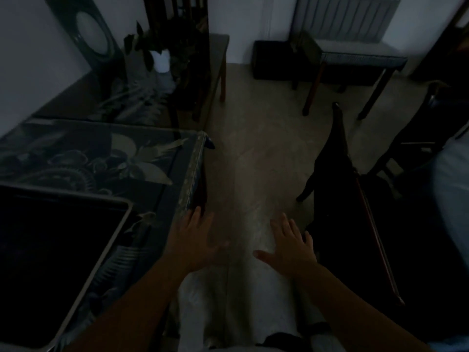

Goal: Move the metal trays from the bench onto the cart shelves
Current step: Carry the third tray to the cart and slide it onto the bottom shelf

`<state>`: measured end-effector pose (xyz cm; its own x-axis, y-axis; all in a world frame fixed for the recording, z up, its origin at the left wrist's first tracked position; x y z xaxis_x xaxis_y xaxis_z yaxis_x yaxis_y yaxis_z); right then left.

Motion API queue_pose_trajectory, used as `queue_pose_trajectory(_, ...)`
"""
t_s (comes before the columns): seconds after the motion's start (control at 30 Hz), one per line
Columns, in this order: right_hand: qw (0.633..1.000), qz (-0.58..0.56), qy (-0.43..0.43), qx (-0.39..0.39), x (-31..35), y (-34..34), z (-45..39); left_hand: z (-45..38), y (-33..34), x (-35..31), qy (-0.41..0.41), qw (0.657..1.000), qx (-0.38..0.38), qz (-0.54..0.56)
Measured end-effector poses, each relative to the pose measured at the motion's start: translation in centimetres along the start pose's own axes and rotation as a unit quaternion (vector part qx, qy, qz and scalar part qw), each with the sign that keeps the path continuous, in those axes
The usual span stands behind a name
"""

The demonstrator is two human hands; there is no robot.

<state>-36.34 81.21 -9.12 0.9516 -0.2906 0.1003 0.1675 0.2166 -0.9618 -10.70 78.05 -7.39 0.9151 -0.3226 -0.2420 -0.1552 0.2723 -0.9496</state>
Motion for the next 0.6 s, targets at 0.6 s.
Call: queue_pose_trajectory(0.6,0.732,0.216,-0.625,0.163,41.8,5.4,-5.0,18.9,7.2,21.1,-0.594,0.778,-0.020,0.203)
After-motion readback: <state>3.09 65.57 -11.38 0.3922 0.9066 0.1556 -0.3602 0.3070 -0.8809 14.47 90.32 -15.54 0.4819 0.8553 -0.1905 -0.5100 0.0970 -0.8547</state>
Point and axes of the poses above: each hand's wrist, its own z-axis away from the middle knuckle, its own y-axis out of the palm, x = y × z, the point moved 6 cm from there along -z, towards the middle knuckle, and after that the axes turned 10 degrees about y, right-handed, at the moved point
